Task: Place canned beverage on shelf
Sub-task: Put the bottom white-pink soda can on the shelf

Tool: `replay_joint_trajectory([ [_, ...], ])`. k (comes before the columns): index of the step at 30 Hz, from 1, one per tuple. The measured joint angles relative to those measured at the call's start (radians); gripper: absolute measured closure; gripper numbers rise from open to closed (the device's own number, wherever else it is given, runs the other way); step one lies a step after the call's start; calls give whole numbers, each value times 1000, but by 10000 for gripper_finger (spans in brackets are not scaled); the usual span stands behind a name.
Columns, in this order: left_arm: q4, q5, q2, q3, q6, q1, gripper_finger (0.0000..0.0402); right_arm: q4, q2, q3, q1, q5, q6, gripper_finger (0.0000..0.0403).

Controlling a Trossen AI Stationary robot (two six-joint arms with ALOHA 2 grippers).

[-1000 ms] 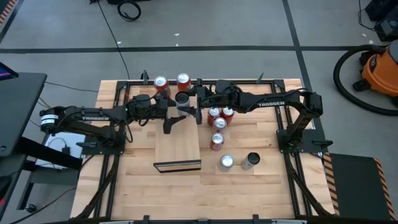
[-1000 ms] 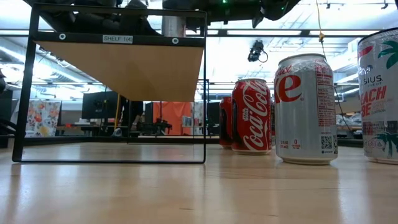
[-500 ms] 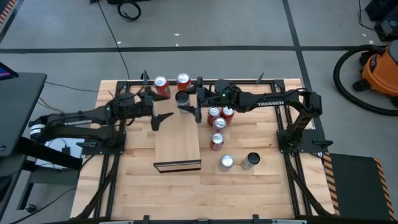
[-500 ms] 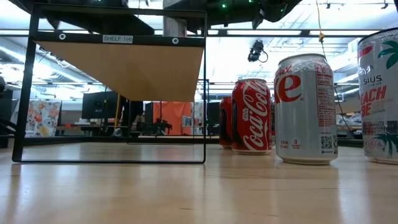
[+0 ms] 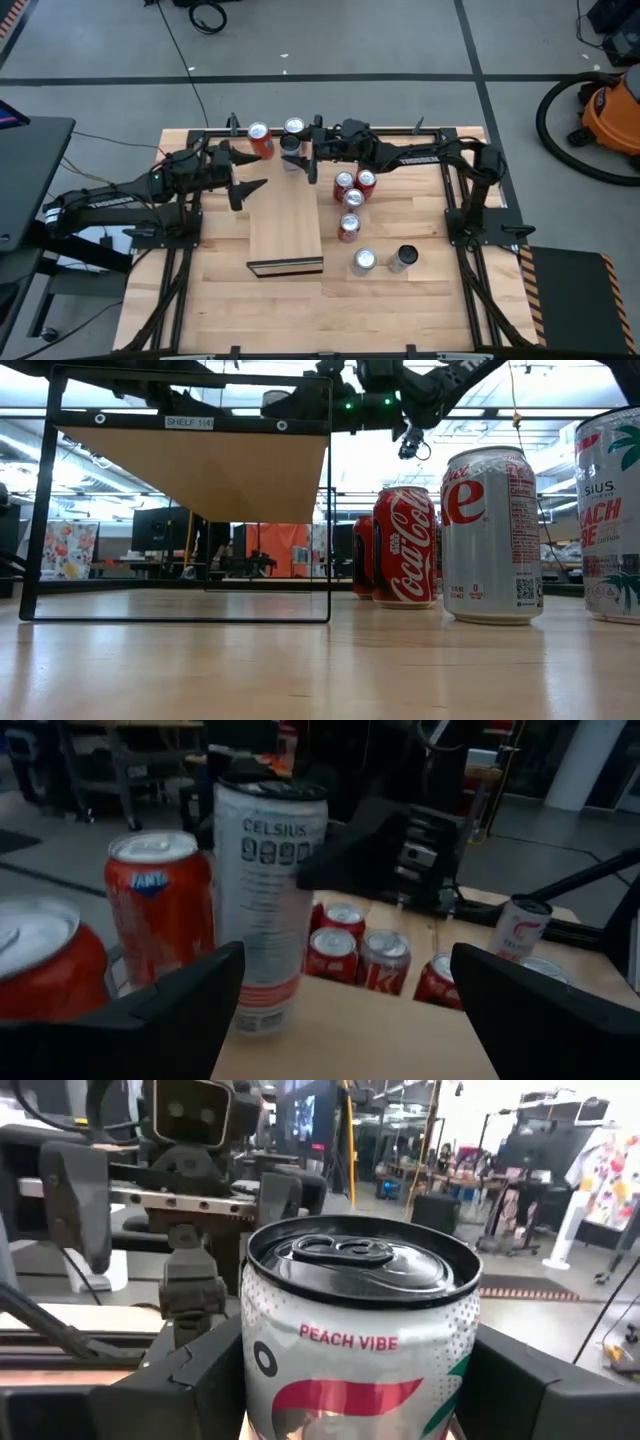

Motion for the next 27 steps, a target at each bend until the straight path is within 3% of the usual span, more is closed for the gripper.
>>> replay_joint_trajectory([
  [12,-42,-1,2,-8,-42,-63,36,-26,17,0,2,34,12,118],
  [27,-39,-45,1,-8,-38,-89,36,-45,11,0,9,35,30,83],
])
